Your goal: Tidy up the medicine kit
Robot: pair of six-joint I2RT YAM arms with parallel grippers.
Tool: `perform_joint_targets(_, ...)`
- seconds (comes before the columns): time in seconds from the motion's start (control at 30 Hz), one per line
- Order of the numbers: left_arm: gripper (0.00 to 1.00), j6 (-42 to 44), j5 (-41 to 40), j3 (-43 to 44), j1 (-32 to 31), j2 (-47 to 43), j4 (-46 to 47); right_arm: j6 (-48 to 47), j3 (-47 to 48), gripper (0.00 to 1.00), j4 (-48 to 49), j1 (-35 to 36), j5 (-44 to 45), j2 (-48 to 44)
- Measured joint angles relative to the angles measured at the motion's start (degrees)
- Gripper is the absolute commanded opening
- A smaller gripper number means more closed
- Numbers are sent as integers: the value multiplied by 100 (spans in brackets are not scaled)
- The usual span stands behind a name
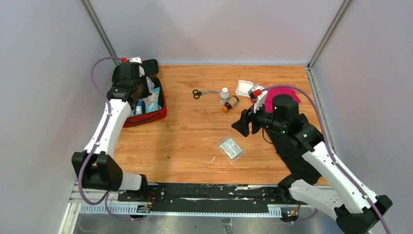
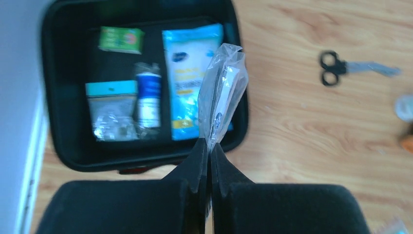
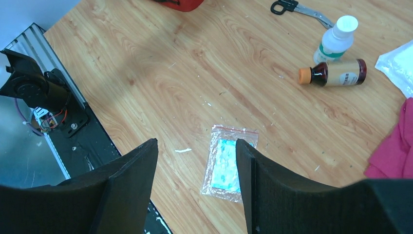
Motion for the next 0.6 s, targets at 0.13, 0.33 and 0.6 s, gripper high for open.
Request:
perform_joint_targets(0.13,0,109,-844,540,254,535,-157,87,-125,64,-83,0,52,-83)
perform_joint_targets(0.33,0,409,-2702,872,369,1425,-173,225,-334,64,-173,0,52,-94)
perform_joint_targets(0.6,0,1021,-4341,1073,389,2817,-120,372,-503,64,-243,0,52,-142)
